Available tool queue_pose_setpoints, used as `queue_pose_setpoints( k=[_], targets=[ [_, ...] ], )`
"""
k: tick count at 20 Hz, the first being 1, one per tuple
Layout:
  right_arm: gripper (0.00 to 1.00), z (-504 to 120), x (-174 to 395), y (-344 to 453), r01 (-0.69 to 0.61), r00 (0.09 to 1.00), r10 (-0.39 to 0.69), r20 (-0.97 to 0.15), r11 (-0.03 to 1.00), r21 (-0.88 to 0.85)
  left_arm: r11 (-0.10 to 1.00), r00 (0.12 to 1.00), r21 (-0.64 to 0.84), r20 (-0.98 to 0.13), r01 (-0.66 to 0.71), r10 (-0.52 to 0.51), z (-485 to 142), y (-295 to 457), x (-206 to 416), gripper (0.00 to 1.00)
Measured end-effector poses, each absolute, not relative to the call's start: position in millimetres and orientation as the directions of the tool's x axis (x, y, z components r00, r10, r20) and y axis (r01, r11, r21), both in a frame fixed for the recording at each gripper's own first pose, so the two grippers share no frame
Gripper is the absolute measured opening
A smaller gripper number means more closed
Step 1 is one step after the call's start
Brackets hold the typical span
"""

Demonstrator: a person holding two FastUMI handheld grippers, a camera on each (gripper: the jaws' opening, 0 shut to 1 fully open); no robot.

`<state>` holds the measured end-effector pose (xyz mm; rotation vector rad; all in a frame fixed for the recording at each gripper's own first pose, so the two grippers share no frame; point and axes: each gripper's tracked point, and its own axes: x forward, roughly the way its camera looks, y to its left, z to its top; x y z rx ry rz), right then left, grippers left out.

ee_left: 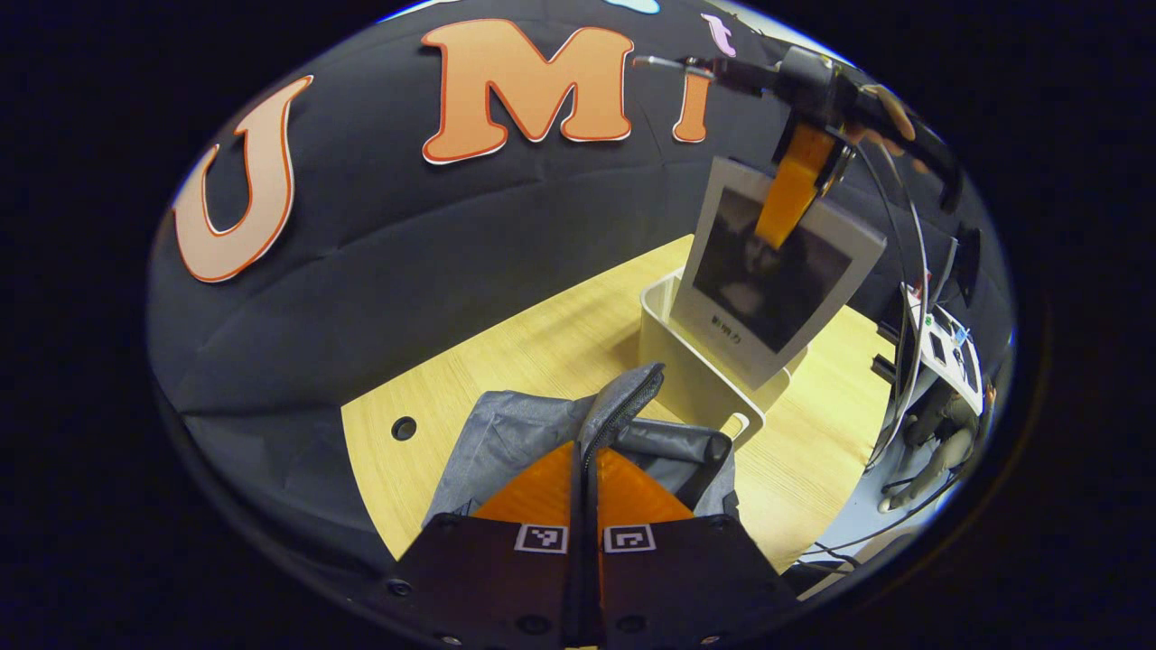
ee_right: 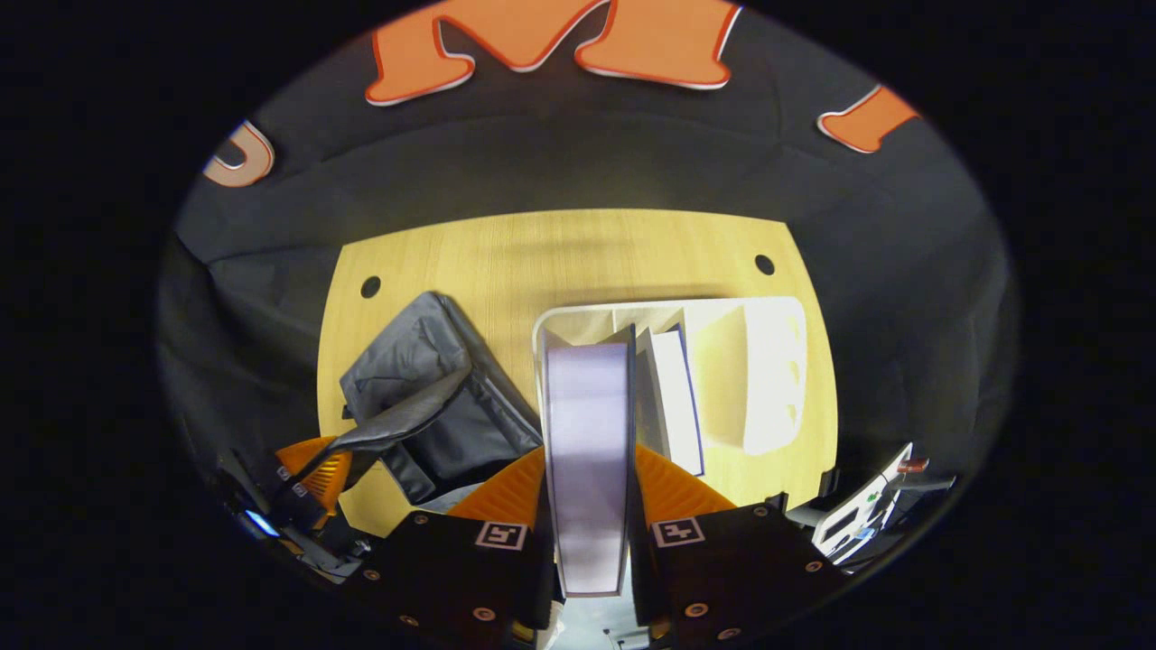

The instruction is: Open the schoolbag, grab two books from the bookshelf and put them into the schoolbag.

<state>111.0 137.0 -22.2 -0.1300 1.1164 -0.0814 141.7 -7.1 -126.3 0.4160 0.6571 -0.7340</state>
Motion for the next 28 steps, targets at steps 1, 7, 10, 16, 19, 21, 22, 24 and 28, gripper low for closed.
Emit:
queue_pose_setpoints(
  k=[1,7,10,16,19,21,22,24,28],
  targets=[
    [0.36,-9,104,141,0.015,0.47,-0.116,-0.875,0.992,-0.124,0.675,0.559,0.12,-0.675,0.728,-0.482,-126,-7,142,0.01],
    [0.34,20,60,155,0.108,0.628,0.019,-0.778,0.988,0.112,0.681,0.564,0.11,-0.663,0.724,-0.492,-126,-8,141,0.01],
    [0.34,5,28,166,0.176,0.683,0.144,-0.716,0.919,0.352,0.674,0.563,0.114,-0.66,0.73,-0.498,-124,-10,141,0.01],
    [0.33,-67,-8,187,0.231,0.762,0.325,-0.56,0.672,0.703,0.671,0.591,0.159,-0.644,0.725,-0.486,-112,-8,145,0.01],
    [0.33,-113,-1,208,0.248,0.772,0.382,-0.509,0.556,0.793,0.662,0.602,0.187,-0.639,0.725,-0.479,-104,-6,148,0.01],
    [0.33,-137,1,220,0.246,0.783,0.406,-0.471,0.493,0.834,0.66,0.603,0.192,-0.64,0.727,-0.477,-102,-6,147,0.01],
    [0.33,-149,3,227,0.252,0.784,0.409,-0.467,0.477,0.842,0.66,0.601,0.191,-0.643,0.727,-0.475,-102,-5,146,0.0],
    [0.33,-177,14,240,0.279,0.773,0.411,-0.483,0.464,0.841,0.658,0.602,0.196,-0.642,0.727,-0.474,-101,-6,146,0.01],
    [0.33,-208,39,266,0.282,0.779,0.424,-0.461,0.42,0.863,0.657,0.599,0.193,-0.643,0.729,-0.476,-99,-11,140,0.01]
  ],
)
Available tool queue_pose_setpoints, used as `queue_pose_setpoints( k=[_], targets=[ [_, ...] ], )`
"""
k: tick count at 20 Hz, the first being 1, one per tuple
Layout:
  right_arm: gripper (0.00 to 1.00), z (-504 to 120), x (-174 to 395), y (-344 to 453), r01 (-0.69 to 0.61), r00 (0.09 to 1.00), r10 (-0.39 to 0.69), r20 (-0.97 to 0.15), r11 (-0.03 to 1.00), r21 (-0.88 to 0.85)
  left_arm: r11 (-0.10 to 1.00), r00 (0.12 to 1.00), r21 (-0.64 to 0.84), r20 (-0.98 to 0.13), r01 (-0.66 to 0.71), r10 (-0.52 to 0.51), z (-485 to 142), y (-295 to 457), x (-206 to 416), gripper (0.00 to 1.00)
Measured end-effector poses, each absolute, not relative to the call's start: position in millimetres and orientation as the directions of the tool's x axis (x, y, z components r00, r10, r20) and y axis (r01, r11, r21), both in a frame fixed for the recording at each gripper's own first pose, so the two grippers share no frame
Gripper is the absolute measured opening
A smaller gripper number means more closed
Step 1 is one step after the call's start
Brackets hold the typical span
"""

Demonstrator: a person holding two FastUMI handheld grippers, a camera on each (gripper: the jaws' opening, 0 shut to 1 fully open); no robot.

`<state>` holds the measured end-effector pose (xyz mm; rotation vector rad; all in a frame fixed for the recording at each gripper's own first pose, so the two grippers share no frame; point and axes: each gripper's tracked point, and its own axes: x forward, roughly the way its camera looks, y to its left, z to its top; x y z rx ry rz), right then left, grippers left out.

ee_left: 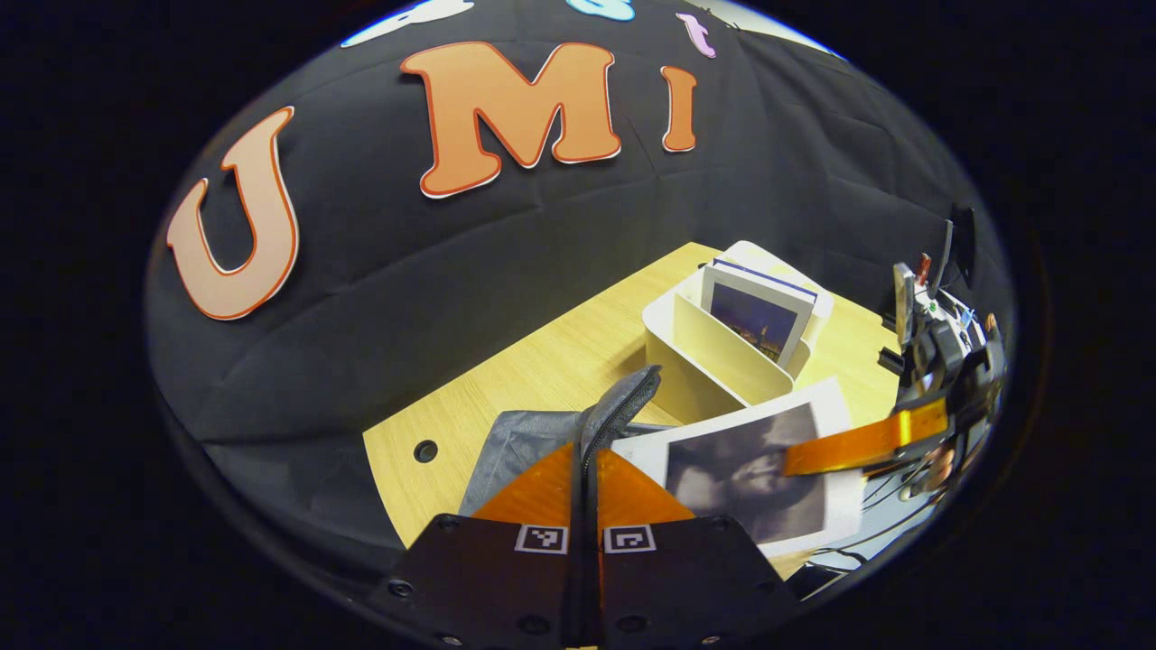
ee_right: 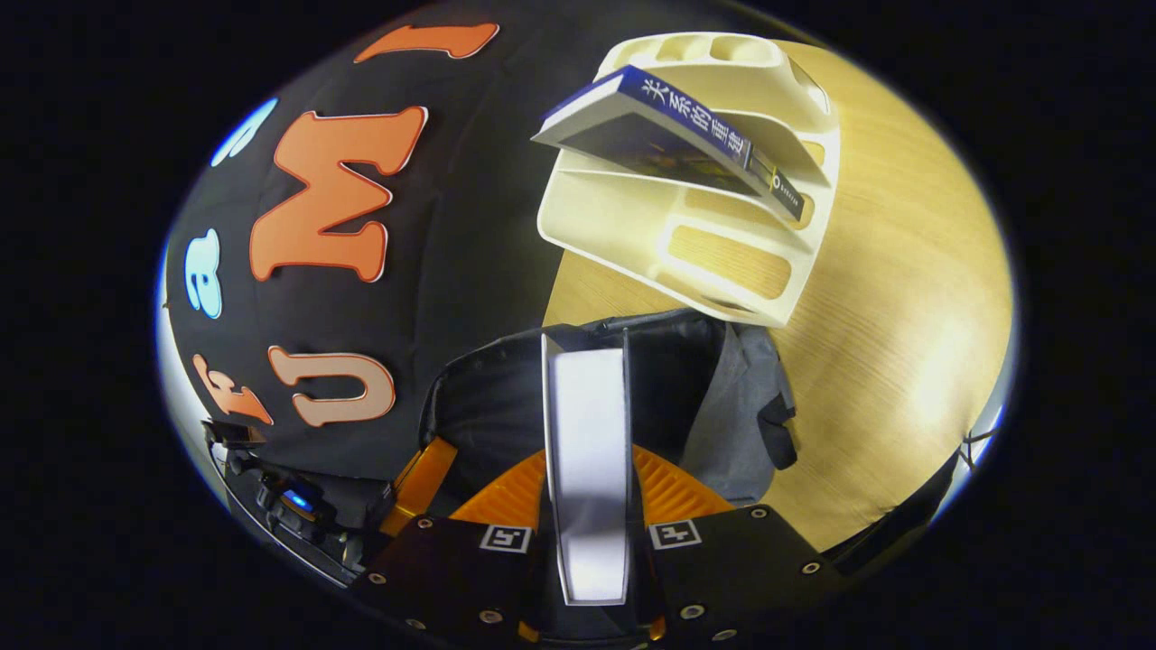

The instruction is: Open the schoolbag, grab two books from the bookshelf and put them into the schoolbag.

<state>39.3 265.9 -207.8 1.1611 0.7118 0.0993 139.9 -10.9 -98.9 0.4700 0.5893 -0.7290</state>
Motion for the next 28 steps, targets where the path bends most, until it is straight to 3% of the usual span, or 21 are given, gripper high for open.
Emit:
queue_pose_setpoints(
  k=[15,20,21,23,24,25,28],
  targets=[
    [0.33,-267,109,311,0.33,0.816,0.342,-0.466,0.387,0.861,0.626,0.596,0.221,-0.639,0.748,-0.486,-98,-29,116,0.0],
    [0.37,-276,109,319,0.392,0.777,0.336,-0.532,0.402,0.827,0.648,0.607,0.213,-0.635,0.732,-0.477,-96,-20,125,0.01],
    [0.4,-280,100,317,0.424,0.751,0.334,-0.569,0.416,0.804,0.653,0.609,0.21,-0.636,0.728,-0.474,-97,-16,126,0.01],
    [0.84,-282,93,320,0.445,0.717,0.358,-0.598,0.426,0.788,0.66,0.605,0.197,-0.641,0.725,-0.473,-99,-10,126,0.0],
    [0.67,-281,87,323,0.454,0.698,0.37,-0.613,0.434,0.778,0.665,0.601,0.185,-0.642,0.724,-0.476,-99,-10,126,0.0],
    [0.98,-280,81,325,0.459,0.676,0.382,-0.631,0.451,0.765,0.671,0.598,0.171,-0.641,0.722,-0.481,-98,-9,126,0.01],
    [1.0,-268,64,326,0.456,0.627,0.391,-0.673,0.516,0.725,0.681,0.601,0.16,-0.639,0.714,-0.48,-96,-5,129,0.01]
  ],
)
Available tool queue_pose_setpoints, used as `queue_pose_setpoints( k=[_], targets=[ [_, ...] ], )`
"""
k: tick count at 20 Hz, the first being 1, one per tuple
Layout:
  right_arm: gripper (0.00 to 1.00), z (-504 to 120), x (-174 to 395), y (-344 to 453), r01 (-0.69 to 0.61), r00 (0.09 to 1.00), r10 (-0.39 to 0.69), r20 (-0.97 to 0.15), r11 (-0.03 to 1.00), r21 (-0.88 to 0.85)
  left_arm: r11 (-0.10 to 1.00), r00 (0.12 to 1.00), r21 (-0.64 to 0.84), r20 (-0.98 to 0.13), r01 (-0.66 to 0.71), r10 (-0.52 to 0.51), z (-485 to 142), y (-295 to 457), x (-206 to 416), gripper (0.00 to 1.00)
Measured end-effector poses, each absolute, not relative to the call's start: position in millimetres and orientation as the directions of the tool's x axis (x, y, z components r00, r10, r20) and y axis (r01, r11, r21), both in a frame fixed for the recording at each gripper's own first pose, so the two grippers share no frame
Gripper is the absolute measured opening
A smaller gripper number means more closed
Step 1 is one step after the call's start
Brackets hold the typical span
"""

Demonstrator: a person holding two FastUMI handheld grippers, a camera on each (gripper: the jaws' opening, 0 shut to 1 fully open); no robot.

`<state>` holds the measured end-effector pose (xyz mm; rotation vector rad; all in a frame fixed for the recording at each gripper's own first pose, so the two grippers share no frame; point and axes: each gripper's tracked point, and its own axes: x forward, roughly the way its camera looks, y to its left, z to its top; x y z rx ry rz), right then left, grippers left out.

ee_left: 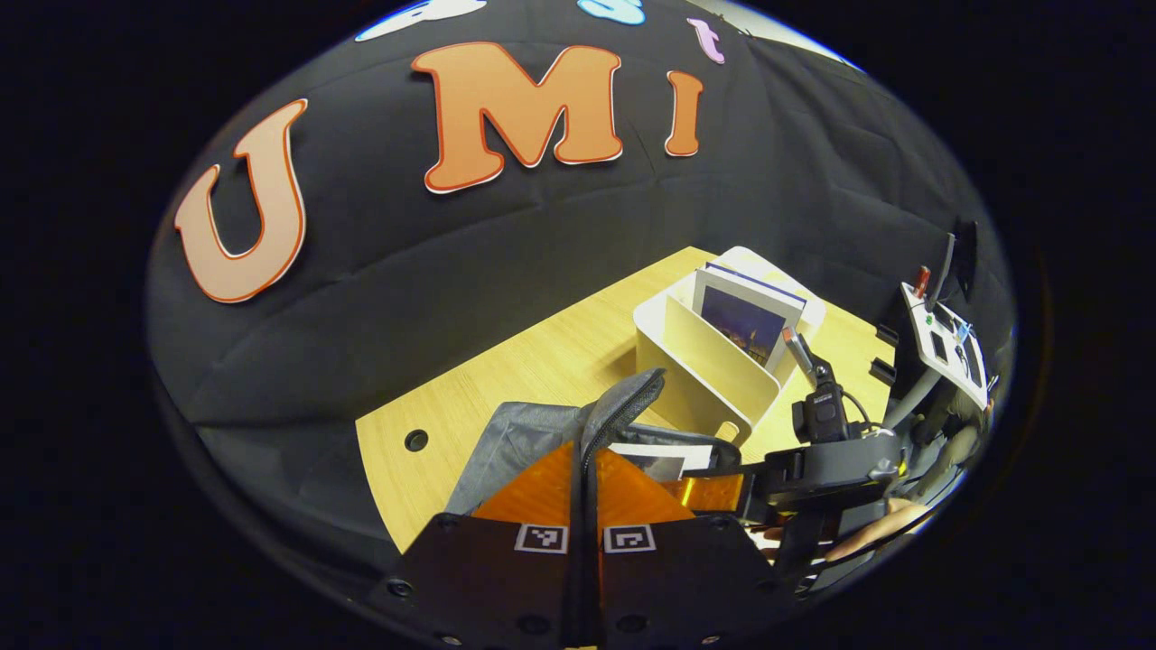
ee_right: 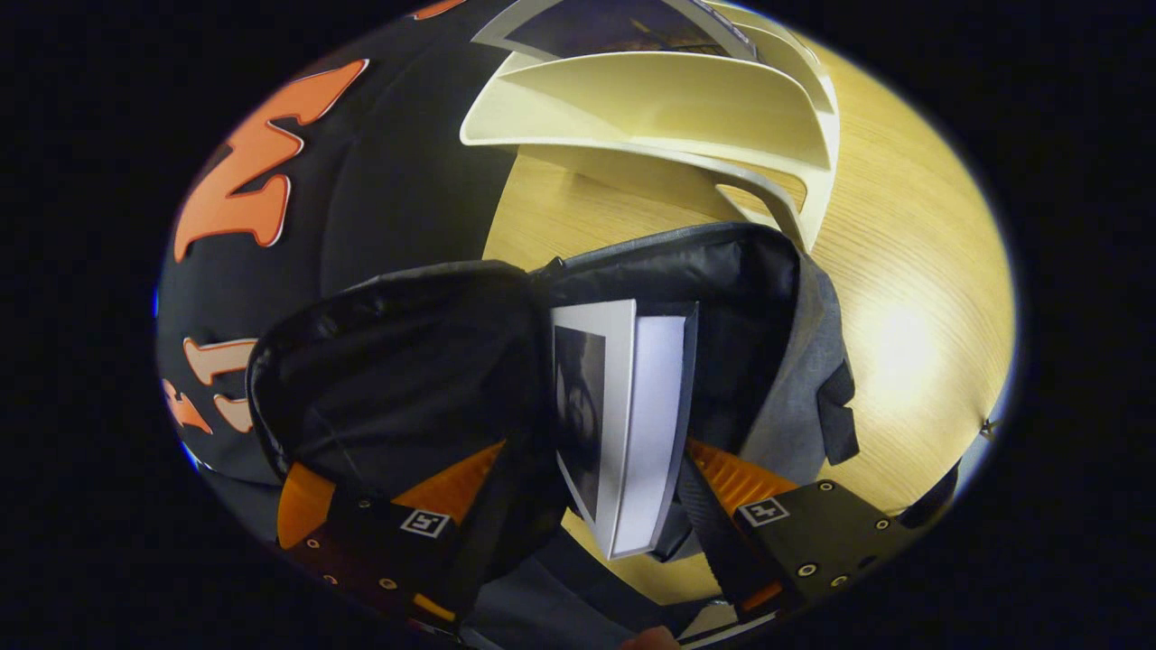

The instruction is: Open the schoolbag, grab two books from the bookshelf and put them into the schoolbag.

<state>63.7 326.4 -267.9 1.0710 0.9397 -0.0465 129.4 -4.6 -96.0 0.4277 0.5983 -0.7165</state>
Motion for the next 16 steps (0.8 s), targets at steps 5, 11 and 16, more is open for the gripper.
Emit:
queue_pose_setpoints(
  k=[5,11,16],
  targets=[
    [0.99,-238,46,319,0.423,0.632,0.417,-0.653,0.521,0.741,0.691,0.604,0.146,-0.633,0.708,-0.485,-96,0,130,0.0],
    [0.99,-208,14,268,0.381,0.672,0.369,-0.642,0.572,0.727,0.689,0.6,0.142,-0.634,0.711,-0.488,-98,5,129,0.01],
    [0.99,-187,-18,189,0.379,0.691,0.252,-0.678,0.672,0.636,0.687,0.597,0.139,-0.635,0.713,-0.491,-100,7,129,0.0]
  ],
)
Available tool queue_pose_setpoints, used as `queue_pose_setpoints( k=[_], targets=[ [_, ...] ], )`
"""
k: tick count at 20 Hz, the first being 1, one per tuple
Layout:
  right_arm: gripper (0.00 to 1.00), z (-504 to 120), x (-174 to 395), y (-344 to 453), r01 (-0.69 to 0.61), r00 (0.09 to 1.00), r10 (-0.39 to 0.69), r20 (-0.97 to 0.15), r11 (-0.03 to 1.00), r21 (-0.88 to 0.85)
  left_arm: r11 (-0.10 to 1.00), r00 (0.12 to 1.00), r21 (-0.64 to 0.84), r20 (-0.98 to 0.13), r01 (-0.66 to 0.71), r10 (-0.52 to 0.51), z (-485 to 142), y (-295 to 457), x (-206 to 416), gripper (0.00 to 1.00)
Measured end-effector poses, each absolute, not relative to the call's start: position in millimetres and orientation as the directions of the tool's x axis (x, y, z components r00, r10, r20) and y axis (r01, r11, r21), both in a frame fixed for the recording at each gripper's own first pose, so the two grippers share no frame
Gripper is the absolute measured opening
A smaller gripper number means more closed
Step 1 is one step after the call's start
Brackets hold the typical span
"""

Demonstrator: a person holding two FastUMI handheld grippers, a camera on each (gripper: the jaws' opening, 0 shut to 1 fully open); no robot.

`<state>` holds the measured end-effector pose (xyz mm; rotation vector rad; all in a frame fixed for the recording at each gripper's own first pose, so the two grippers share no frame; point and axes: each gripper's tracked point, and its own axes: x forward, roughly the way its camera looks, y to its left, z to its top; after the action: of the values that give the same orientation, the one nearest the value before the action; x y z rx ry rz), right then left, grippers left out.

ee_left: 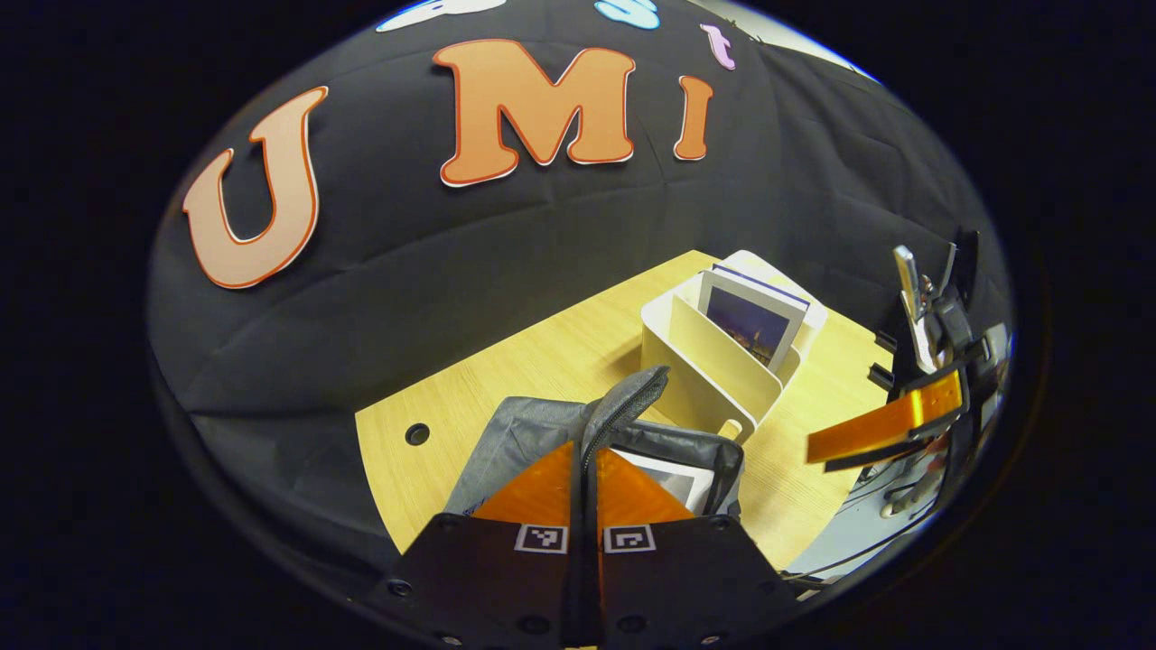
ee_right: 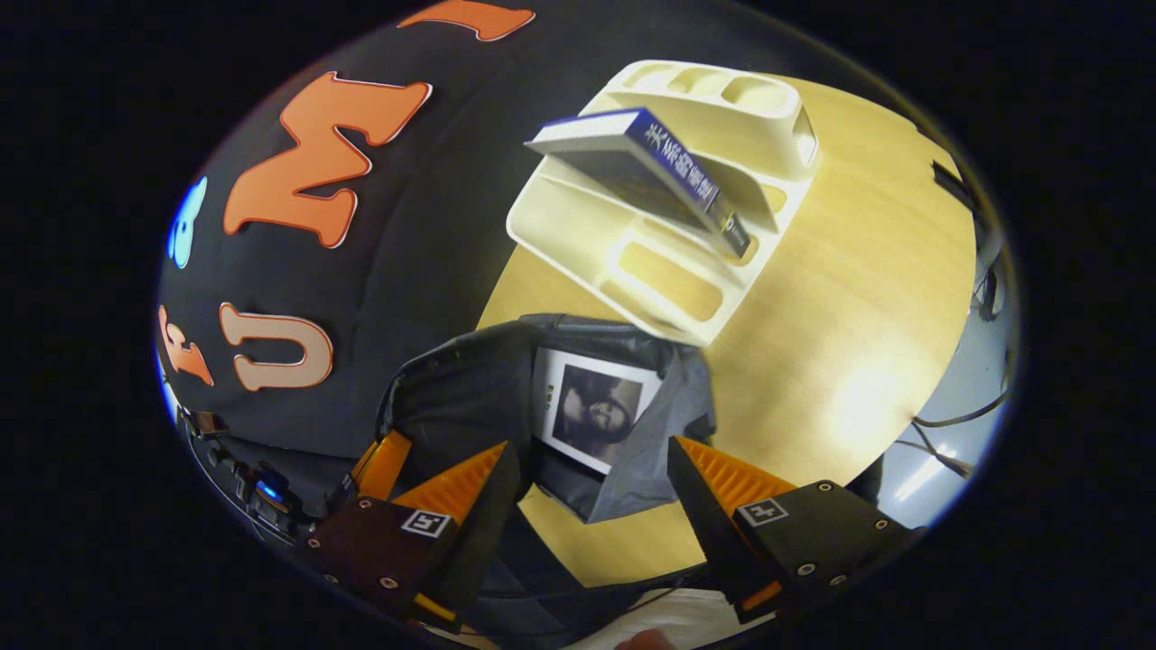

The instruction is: Open the schoolbag, grab two books from the bookshelf and put them into the schoolbag.

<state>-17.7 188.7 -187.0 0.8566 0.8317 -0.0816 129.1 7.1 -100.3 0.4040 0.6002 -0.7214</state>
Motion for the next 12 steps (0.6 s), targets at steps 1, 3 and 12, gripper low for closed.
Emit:
queue_pose_setpoints(
  k=[1,3,12],
  targets=[
    [0.99,-180,-23,174,0.374,0.692,0.225,-0.686,0.701,0.607,0.684,0.596,0.145,-0.637,0.715,-0.488,-102,8,129,0.01],
    [0.99,-160,-29,146,0.364,0.694,0.169,-0.7,0.756,0.544,0.679,0.597,0.154,-0.638,0.718,-0.486,-102,8,129,0.01],
    [0.99,-65,-3,88,0.264,0.693,0.017,-0.721,0.924,0.276,0.683,0.595,0.146,-0.64,0.715,-0.486,-105,14,131,0.01]
  ],
)
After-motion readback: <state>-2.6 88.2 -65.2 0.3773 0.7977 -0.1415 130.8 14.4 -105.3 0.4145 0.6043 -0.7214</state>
